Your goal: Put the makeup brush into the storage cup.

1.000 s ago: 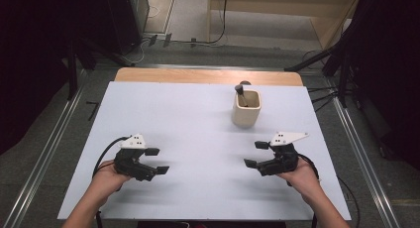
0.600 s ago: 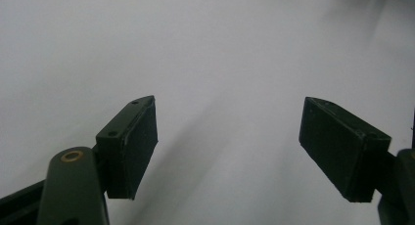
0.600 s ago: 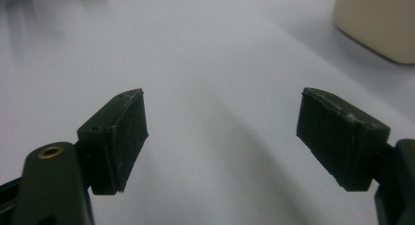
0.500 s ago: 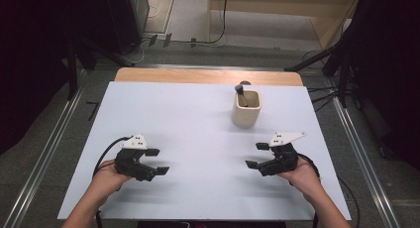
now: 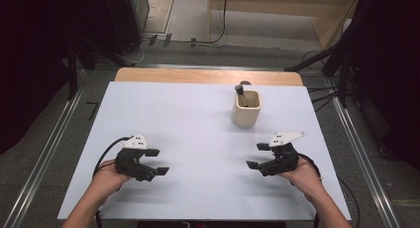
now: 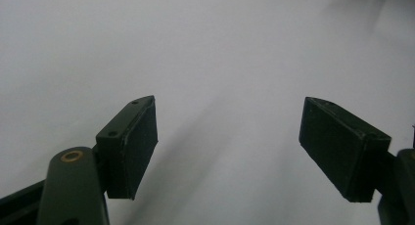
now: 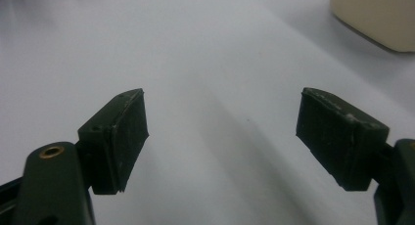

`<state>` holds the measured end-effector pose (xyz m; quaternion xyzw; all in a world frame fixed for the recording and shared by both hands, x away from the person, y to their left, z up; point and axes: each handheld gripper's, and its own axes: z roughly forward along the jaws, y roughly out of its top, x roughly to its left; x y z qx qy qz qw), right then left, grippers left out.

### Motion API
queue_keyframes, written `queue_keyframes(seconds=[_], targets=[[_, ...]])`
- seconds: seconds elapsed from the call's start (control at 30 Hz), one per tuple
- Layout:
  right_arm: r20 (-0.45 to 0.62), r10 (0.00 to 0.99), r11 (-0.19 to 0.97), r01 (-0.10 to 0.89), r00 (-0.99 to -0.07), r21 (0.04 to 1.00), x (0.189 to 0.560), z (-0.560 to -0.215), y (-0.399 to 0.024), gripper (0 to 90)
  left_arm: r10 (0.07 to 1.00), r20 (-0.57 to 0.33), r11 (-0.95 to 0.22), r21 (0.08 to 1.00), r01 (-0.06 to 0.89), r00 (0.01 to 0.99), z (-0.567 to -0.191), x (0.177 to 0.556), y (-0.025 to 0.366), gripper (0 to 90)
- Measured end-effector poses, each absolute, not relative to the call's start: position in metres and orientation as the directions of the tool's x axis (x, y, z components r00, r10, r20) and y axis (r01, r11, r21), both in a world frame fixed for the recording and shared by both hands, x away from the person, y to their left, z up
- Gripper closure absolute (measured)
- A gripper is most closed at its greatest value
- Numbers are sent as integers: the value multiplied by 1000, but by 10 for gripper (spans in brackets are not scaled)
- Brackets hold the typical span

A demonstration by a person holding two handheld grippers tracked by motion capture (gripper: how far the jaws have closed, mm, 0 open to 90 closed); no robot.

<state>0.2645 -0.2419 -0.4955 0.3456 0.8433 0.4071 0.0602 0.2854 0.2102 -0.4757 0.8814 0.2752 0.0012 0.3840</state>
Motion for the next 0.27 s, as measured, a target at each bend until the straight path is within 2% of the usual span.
queue_keyframes(seconds=[0.17, 0.27], targets=[[184, 631, 428, 536, -754, 728, 265, -495, -243, 203, 487, -210, -556, 674, 486, 848, -476, 286, 210, 230], [169, 624, 439, 521, -763, 732, 265, -496, -244, 168, 495, -197, -562, 670, 484, 846, -478, 286, 210, 217]])
